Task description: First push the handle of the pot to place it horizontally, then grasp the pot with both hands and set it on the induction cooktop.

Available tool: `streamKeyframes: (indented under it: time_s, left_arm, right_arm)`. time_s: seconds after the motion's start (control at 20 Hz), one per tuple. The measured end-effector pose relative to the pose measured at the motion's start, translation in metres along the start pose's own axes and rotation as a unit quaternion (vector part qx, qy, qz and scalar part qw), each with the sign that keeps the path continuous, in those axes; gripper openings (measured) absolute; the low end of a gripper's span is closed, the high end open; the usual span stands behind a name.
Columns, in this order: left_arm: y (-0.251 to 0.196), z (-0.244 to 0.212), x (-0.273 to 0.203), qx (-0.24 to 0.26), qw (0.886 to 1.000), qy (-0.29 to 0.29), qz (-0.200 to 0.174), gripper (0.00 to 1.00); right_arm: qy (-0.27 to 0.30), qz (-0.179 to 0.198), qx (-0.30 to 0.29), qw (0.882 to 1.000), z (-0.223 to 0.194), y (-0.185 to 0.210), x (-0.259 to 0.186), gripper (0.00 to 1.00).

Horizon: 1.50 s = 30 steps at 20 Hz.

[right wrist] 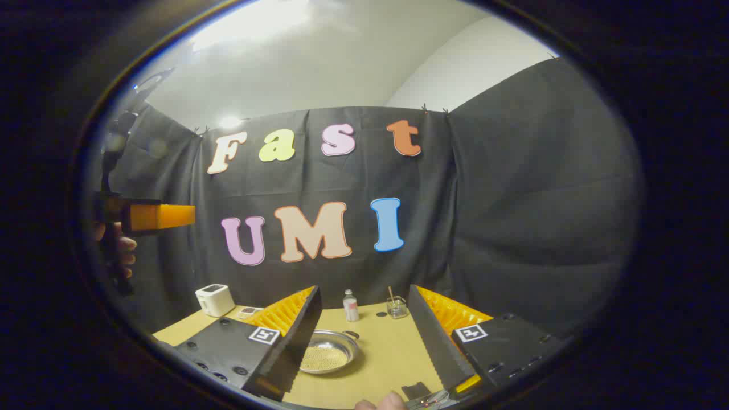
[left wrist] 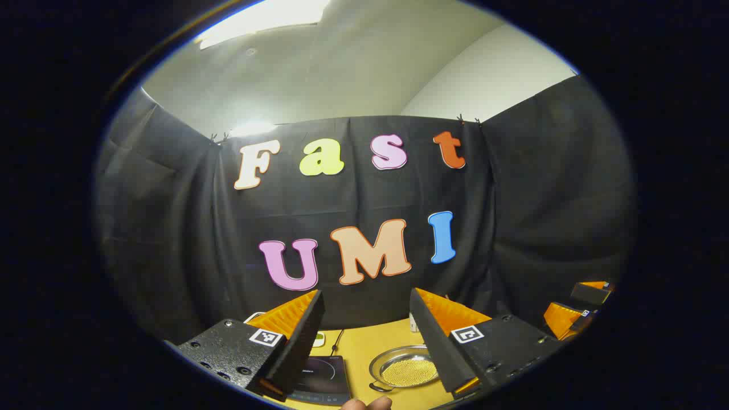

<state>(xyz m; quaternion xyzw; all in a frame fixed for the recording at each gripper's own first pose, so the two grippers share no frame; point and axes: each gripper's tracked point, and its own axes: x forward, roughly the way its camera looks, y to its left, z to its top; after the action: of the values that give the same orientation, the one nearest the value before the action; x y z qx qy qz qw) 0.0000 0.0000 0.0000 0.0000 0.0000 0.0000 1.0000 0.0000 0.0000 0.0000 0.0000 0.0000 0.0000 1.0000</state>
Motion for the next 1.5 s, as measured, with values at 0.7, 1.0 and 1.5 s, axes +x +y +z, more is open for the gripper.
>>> streamKeyframes:
  time_s: [0.7,1.0,1.5]
  left_arm:
    - [0.040,-0.019,-0.012,-0.017,0.998,0.036,0.042,0.93]
    - [0.052,-0.020,-0.002,-0.016,0.998,0.040,0.053,0.93]
    - [0.091,-0.047,0.013,-0.038,0.995,0.053,0.077,0.96]
  right_arm:
    - [-0.022,0.107,-0.045,0.993,0.025,0.104,-0.007,0.91]
    - [-0.079,0.142,-0.031,0.986,0.086,0.130,0.028,0.97]
    - [-0.052,0.166,-0.106,0.979,0.063,0.126,0.124,0.98]
